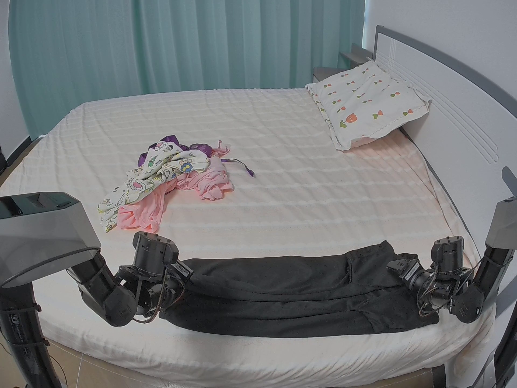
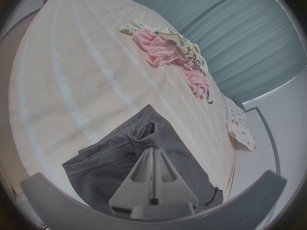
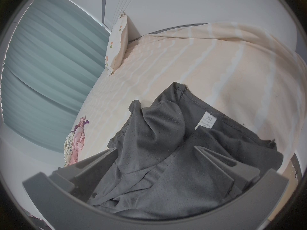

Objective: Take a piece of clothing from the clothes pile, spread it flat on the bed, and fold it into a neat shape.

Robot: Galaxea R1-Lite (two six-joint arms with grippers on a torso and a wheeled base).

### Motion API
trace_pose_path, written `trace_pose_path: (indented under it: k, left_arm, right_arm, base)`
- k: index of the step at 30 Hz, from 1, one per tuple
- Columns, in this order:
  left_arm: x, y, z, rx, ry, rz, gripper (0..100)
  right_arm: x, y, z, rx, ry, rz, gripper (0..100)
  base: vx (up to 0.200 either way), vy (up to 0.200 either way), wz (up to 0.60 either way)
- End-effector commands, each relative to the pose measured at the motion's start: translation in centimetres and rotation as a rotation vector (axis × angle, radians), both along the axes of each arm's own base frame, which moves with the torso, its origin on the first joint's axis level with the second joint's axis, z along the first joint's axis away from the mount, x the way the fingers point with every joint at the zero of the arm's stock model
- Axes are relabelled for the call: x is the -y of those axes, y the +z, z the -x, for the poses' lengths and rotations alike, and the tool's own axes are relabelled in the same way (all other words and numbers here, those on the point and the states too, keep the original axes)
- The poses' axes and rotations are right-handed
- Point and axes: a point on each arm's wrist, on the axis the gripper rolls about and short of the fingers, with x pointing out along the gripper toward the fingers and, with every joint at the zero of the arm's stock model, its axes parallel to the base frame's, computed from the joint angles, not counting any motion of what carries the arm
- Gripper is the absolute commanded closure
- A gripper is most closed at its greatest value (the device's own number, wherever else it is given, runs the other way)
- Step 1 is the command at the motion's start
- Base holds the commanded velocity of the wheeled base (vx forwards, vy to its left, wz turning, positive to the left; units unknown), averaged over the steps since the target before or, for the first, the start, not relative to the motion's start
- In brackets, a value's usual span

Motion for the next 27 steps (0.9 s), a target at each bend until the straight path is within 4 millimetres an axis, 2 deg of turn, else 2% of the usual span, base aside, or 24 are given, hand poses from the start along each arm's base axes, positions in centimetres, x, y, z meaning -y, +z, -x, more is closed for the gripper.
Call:
trace_pose_path:
  k: [1,5,6,15,19,20,22,23,25,27]
  left_arm:
    - [0.0,0.1,0.0,0.007,0.003,0.002,100]
    - [-0.1,0.1,0.0,0.007,0.004,0.002,100]
    - [-0.1,0.1,0.0,0.008,0.006,0.003,100]
    - [-0.2,0.5,-0.2,0.023,0.009,0.008,100]
    - [-0.5,1.1,-1.1,0.06,0.025,0.02,100]
    - [-0.8,1.6,-1.9,0.09,0.041,0.028,100]
    - [-0.9,1.7,-2.0,0.093,0.043,0.029,100]
    - [-1.5,2.9,-3.7,0.154,0.076,0.049,100]
    - [-1.9,4.0,-4.4,0.198,0.093,0.064,100]
    - [-2.5,6.1,-4.9,0.273,0.115,0.093,100]
  right_arm:
    - [-0.2,-1.1,-0.9,-0.016,-0.003,0.006,0]
    - [-0.5,-1.1,-1.7,0.0,0.0,0.007,0]
    - [-0.5,-1.1,-1.8,0.005,-0.005,0.01,100]
    - [-0.3,-0.9,-2.0,0.027,-0.031,0.023,100]
    - [-0.3,-0.5,-2.4,0.051,-0.033,0.018,100]
    - [-0.4,-0.2,-2.8,0.071,-0.037,0.013,100]
    - [-0.3,-0.2,-2.8,0.073,-0.04,0.014,100]
    - [0.0,0.7,-3.6,0.164,-0.077,0.008,100]
    - [0.1,1.5,-4.0,0.268,-0.111,-0.011,100]
    - [0.2,2.3,-4.1,0.364,-0.134,-0.033,100]
  base:
    - [0.0,0.0,0.0]
    - [0.0,0.0,0.0]
    - [0.0,0.0,0.0]
    - [0.0,0.0,0.0]
    - [0.0,0.0,0.0]
    - [0.0,0.0,0.0]
    - [0.0,0.0,0.0]
    - [0.0,0.0,0.0]
    - [0.0,0.0,0.0]
    - [0.0,0.0,0.0]
